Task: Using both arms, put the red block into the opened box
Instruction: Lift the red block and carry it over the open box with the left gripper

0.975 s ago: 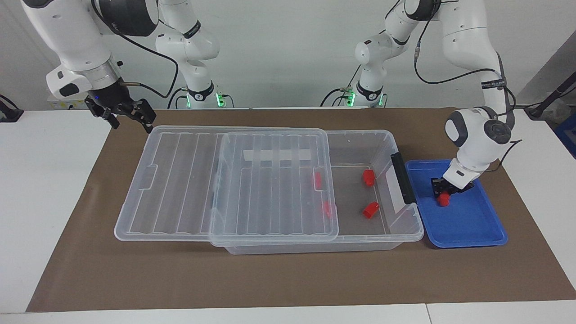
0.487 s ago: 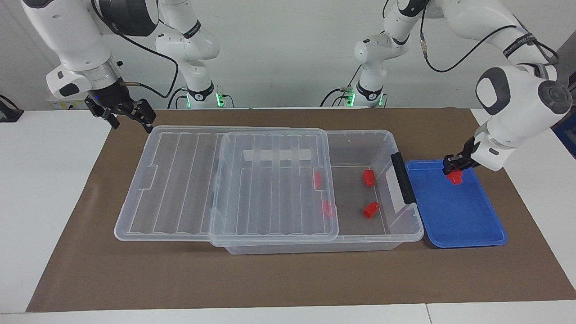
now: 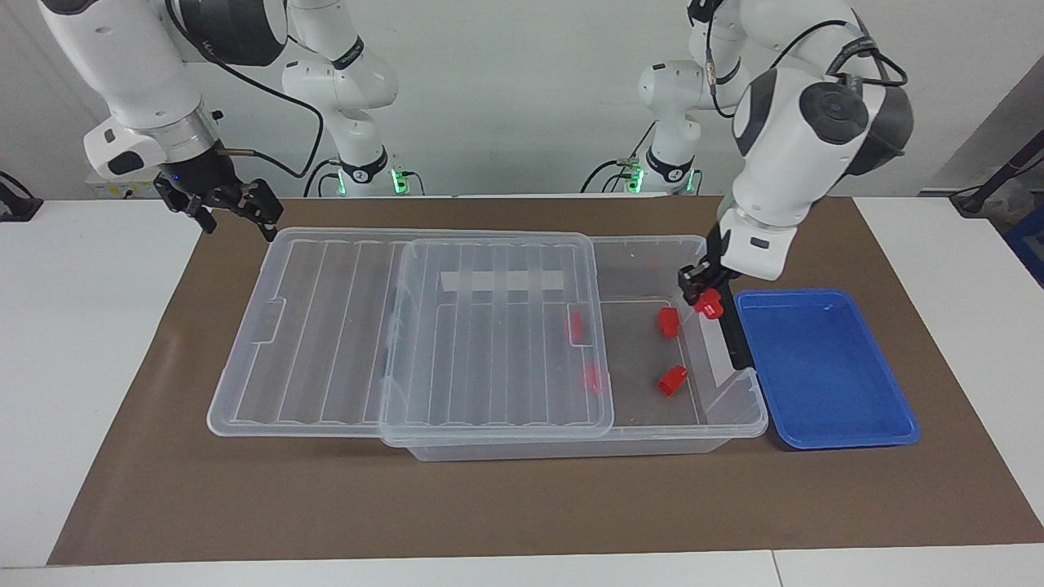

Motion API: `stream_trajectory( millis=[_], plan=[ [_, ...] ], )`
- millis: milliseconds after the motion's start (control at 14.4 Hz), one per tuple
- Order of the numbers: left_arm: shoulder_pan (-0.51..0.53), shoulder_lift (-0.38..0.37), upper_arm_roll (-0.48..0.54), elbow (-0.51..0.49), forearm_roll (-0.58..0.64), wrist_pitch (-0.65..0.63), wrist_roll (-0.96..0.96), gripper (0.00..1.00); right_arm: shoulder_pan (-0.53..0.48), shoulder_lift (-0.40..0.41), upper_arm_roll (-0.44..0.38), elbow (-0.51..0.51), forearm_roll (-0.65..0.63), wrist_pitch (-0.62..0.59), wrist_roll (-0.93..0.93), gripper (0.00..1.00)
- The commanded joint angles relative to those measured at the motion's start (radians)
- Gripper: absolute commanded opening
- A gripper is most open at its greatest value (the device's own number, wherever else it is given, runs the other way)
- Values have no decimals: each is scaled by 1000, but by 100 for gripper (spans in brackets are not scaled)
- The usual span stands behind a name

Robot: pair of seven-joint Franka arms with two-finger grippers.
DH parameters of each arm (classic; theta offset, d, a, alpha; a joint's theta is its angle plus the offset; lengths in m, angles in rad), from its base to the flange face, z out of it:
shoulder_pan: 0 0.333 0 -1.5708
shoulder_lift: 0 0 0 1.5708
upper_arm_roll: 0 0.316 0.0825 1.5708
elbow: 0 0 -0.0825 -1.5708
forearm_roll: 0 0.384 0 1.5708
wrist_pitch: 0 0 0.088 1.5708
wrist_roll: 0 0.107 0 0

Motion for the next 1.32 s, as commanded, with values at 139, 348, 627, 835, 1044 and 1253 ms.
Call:
stream_trajectory(
  millis=[139,348,627,835,1044,1253],
  plan=[
    [-41,-51,18,-331,105,279,-30,0,-3,-18,-1,-24,17,17,7,100],
    [-38,-48,21,-473,117,445,-38,0,-6,-18,-3,-22,17,17,6,100],
    [-63,-7,20,-568,244,560,-142,0,-5,-18,-3,-22,17,16,7,100],
    [-63,5,20,-587,246,597,-145,0,-3,-18,-3,-22,17,16,7,100],
    [-54,5,20,-593,246,605,-144,0,-3,-18,-3,-24,17,16,6,100],
    [-52,5,20,-593,246,607,-147,0,-3,-18,-3,-24,17,16,7,100]
  ],
)
